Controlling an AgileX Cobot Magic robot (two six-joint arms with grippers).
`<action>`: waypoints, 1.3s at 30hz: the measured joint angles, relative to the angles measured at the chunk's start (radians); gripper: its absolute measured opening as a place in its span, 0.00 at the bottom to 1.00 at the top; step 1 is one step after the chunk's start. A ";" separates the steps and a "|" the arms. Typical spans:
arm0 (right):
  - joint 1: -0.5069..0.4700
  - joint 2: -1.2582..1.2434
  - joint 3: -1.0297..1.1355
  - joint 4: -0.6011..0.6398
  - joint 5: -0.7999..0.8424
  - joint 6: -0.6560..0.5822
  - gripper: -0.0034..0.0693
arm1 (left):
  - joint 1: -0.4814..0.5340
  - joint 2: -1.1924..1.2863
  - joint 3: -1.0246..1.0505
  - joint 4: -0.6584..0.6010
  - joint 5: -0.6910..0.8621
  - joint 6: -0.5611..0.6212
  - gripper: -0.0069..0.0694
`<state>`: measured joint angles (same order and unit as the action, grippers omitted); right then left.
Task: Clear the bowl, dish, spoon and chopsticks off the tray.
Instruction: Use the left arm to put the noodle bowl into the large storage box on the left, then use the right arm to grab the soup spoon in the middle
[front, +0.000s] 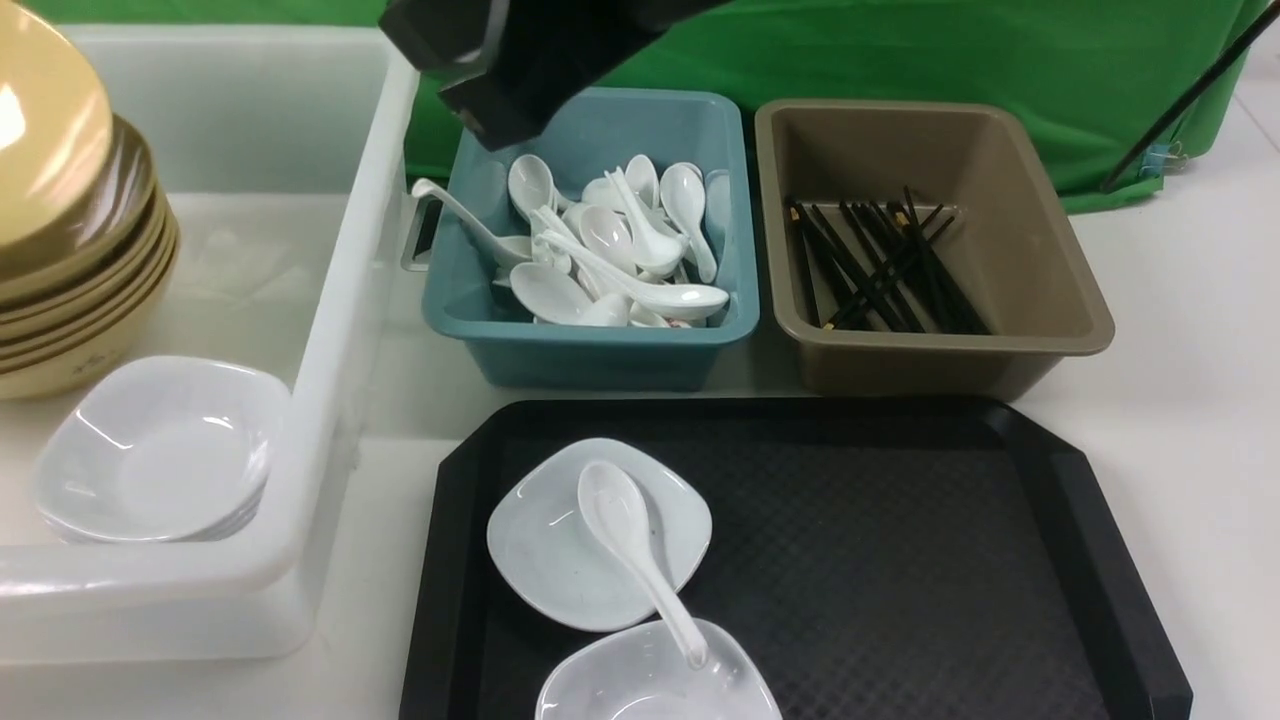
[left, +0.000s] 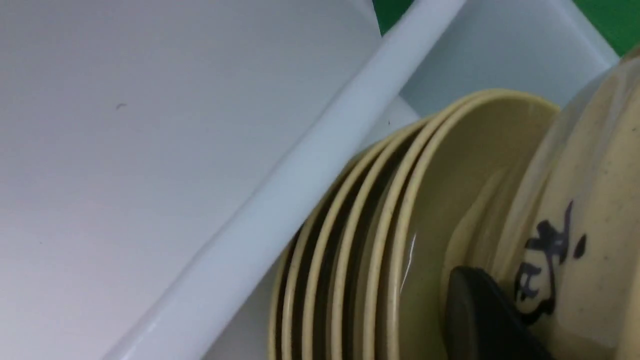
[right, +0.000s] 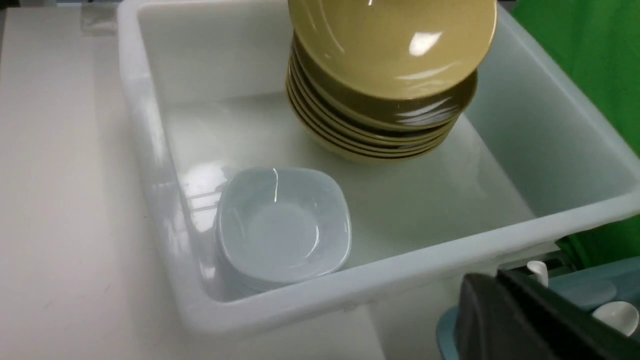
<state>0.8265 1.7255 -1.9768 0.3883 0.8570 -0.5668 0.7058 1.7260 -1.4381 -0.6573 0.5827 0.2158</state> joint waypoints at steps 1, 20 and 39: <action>0.000 0.000 0.000 0.000 -0.001 0.000 0.06 | 0.000 0.002 0.000 -0.003 -0.002 -0.001 0.15; 0.000 -0.096 -0.001 -0.285 0.215 0.176 0.07 | 0.015 -0.177 -0.083 0.143 0.183 -0.004 0.63; -0.290 -0.233 0.641 -0.142 0.220 0.270 0.07 | -0.819 -0.653 0.347 0.192 0.473 0.156 0.08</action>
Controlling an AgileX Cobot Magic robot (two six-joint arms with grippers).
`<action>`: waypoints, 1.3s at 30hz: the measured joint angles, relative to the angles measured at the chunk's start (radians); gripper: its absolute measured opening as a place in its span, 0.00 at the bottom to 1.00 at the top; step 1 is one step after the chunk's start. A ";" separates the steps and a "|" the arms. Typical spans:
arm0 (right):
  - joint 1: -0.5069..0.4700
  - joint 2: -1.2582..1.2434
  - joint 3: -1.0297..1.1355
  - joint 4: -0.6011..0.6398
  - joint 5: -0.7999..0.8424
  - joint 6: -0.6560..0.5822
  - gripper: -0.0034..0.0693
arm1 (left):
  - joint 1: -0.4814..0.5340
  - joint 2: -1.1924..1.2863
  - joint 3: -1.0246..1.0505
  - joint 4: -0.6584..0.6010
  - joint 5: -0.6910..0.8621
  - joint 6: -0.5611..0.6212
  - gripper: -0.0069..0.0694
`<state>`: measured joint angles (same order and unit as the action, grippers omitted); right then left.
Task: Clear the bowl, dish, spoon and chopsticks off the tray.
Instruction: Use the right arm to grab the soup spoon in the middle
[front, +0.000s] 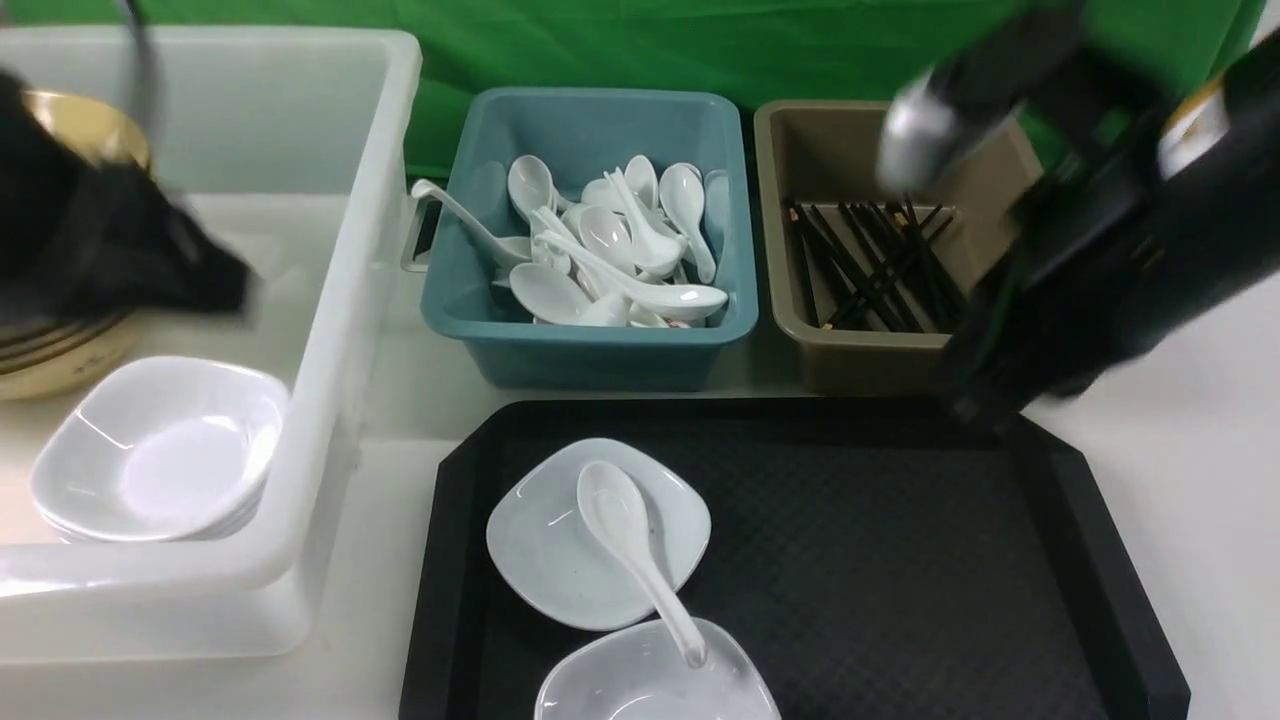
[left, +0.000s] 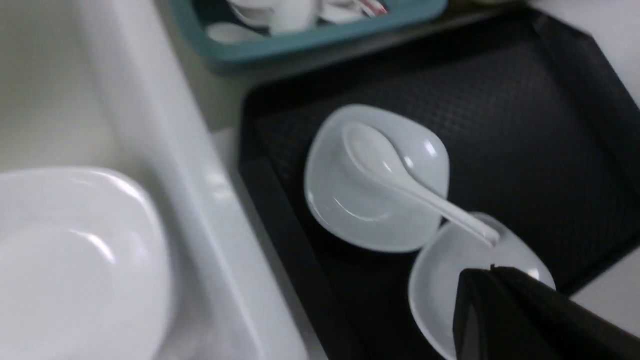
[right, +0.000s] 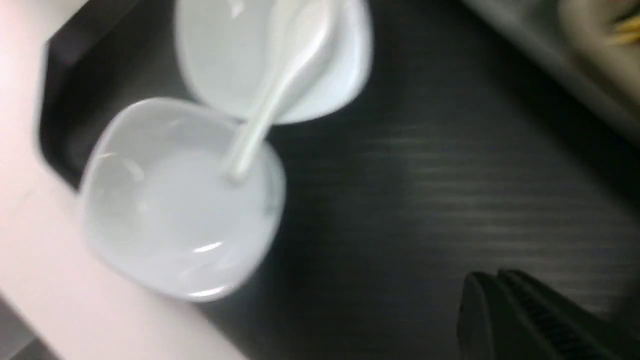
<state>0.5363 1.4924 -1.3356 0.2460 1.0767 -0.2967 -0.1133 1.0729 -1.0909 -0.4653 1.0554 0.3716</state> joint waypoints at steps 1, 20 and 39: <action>0.003 0.018 0.006 0.019 -0.010 -0.008 0.08 | -0.046 -0.012 0.048 0.005 -0.047 0.009 0.08; 0.200 0.495 -0.155 0.084 -0.246 -0.050 0.60 | -0.304 -0.027 0.383 0.094 -0.317 -0.027 0.08; 0.201 0.499 -0.210 0.043 -0.222 -0.006 0.20 | -0.304 -0.027 0.373 0.099 -0.444 -0.044 0.08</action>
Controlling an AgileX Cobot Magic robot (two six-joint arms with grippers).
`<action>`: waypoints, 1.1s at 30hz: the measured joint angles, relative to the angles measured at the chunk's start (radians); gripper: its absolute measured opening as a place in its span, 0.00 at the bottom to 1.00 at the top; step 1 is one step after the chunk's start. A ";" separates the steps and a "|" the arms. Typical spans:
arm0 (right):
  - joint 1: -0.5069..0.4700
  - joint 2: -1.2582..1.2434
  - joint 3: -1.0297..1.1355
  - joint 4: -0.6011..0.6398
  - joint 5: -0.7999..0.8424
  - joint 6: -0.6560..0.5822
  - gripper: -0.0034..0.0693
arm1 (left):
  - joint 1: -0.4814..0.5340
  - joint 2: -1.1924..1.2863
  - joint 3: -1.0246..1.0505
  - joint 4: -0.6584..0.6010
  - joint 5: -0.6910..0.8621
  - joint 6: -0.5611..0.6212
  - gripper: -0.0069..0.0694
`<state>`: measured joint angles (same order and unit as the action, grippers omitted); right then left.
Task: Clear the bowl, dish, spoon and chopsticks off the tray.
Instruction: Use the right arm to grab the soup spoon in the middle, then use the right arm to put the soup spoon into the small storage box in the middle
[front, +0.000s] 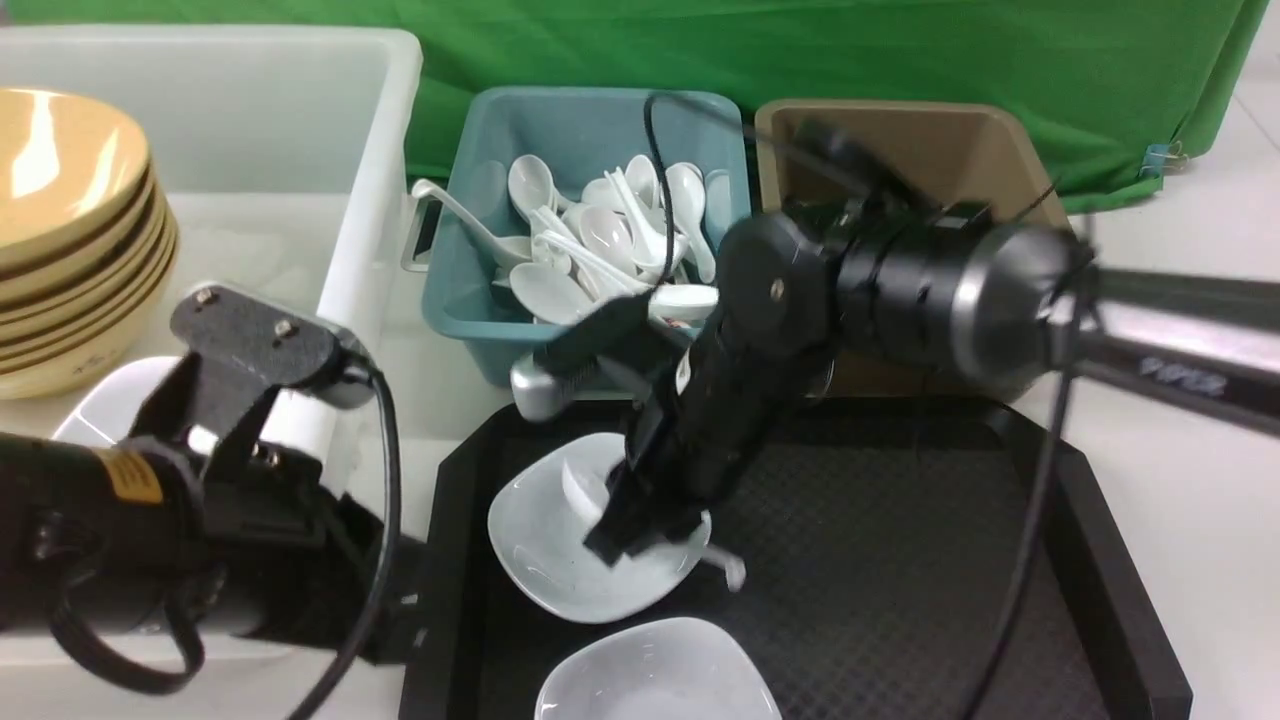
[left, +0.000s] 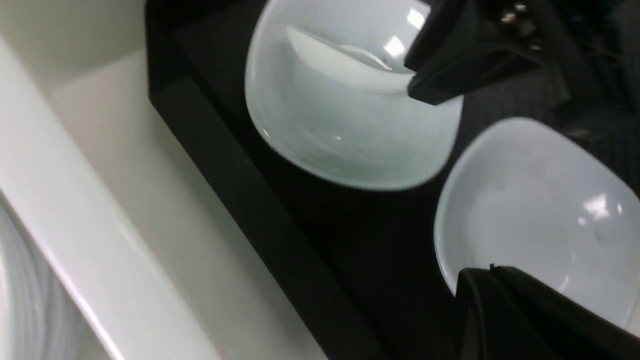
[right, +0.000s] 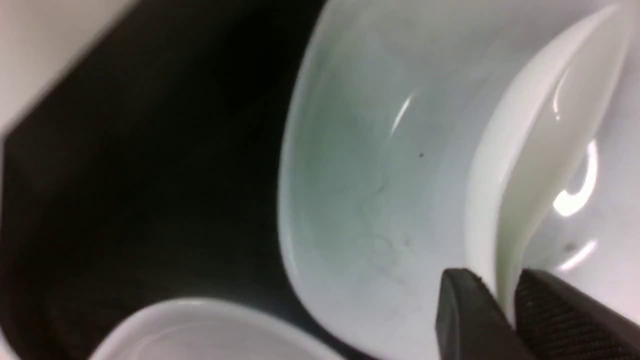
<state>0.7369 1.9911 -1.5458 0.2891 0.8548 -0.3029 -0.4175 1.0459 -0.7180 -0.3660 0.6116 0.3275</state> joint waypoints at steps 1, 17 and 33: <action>-0.001 -0.036 -0.034 -0.010 -0.007 0.001 0.18 | 0.000 0.000 -0.022 0.007 -0.021 -0.016 0.08; -0.184 0.169 -0.430 -0.034 -0.436 0.017 0.24 | 0.000 0.175 -0.232 0.072 -0.415 -0.065 0.08; -0.212 -0.131 -0.427 -0.062 0.265 0.017 0.14 | 0.000 0.254 -0.323 0.028 0.333 -0.094 0.08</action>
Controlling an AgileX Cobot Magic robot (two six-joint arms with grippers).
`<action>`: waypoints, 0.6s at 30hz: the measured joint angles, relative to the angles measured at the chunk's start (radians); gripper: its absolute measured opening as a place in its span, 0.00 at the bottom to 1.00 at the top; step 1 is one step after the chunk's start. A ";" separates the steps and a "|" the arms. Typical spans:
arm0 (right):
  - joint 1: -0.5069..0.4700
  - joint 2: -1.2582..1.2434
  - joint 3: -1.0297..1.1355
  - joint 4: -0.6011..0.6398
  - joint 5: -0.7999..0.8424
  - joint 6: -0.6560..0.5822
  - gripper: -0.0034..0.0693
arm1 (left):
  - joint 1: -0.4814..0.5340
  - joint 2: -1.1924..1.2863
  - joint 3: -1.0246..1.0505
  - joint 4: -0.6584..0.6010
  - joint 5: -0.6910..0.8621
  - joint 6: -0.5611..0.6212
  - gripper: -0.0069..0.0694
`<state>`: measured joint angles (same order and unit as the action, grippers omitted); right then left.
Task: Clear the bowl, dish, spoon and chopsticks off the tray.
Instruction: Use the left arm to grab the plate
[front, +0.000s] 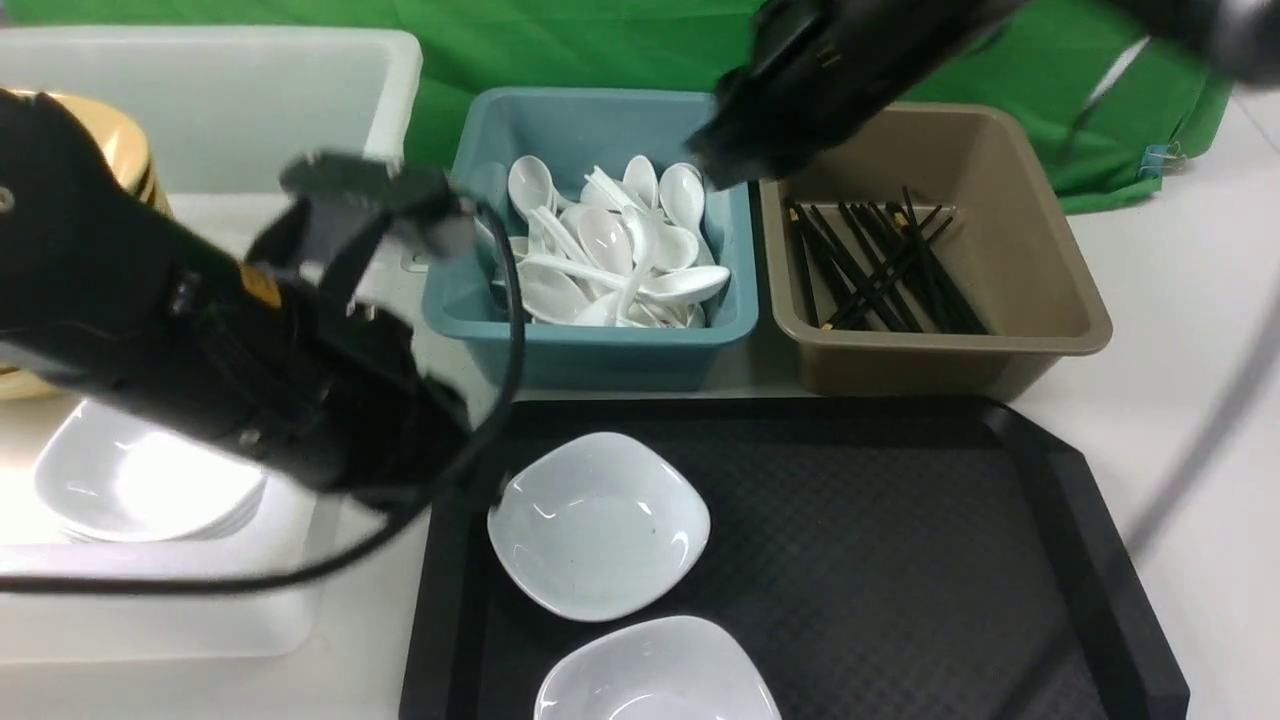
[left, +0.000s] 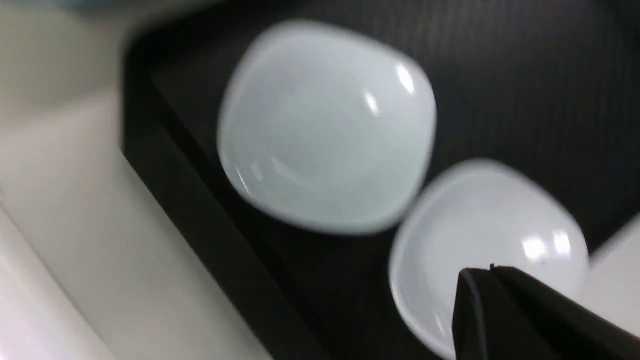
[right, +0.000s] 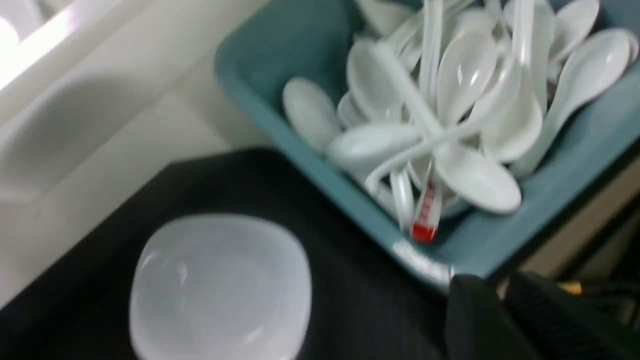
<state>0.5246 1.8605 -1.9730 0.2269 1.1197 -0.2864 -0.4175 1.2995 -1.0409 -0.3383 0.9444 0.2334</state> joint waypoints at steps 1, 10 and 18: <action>-0.001 -0.064 0.035 -0.003 0.038 0.000 0.10 | -0.001 0.011 0.000 -0.006 0.042 0.000 0.08; 0.087 -0.389 0.584 -0.003 -0.015 -0.033 0.06 | -0.063 0.173 -0.001 -0.034 -0.018 0.005 0.17; 0.111 -0.650 0.959 0.016 -0.302 0.016 0.06 | -0.190 0.377 -0.002 0.086 -0.095 -0.120 0.55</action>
<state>0.6354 1.2104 -1.0144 0.2427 0.8173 -0.2704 -0.6070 1.6764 -1.0429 -0.2525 0.8494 0.1133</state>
